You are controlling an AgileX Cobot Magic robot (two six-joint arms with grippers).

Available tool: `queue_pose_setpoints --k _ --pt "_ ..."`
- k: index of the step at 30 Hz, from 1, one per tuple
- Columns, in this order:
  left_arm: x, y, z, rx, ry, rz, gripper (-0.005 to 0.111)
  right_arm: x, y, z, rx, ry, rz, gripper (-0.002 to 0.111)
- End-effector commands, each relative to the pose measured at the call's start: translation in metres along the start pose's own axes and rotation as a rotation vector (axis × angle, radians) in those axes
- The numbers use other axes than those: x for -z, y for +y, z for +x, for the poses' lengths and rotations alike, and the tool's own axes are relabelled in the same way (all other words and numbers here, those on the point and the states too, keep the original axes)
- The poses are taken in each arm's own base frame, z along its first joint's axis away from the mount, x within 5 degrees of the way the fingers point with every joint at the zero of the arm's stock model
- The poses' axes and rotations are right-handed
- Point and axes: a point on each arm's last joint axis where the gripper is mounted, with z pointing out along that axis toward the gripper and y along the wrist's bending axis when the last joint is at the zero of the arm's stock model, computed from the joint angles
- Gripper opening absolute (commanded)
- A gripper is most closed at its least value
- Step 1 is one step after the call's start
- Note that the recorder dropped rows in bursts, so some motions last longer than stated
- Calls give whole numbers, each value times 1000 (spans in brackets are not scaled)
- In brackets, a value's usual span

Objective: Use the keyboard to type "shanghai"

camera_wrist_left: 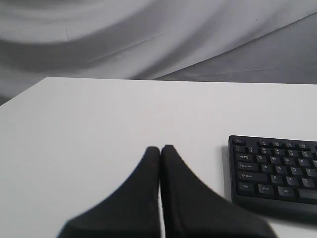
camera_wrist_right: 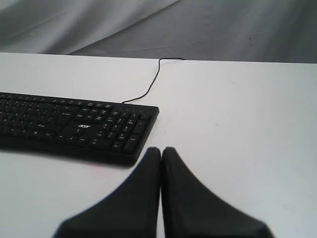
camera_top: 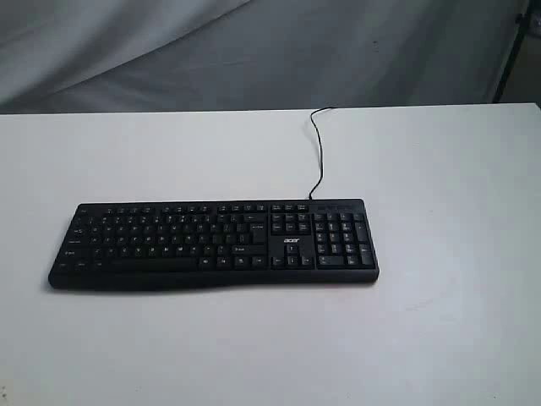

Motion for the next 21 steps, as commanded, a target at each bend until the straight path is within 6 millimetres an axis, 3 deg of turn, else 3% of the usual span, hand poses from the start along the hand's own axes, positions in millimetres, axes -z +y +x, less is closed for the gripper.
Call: queue_pose_setpoints --k 1,12,21 --pt "0 0 1 3 -10 -2 1 0 0 1 -4 -1 4 0" --pt "0 0 1 3 -10 -2 1 0 0 0 1 -7 4 0" --pt "0 0 1 3 -10 -2 1 6 -1 -32 2 -375 11 0"
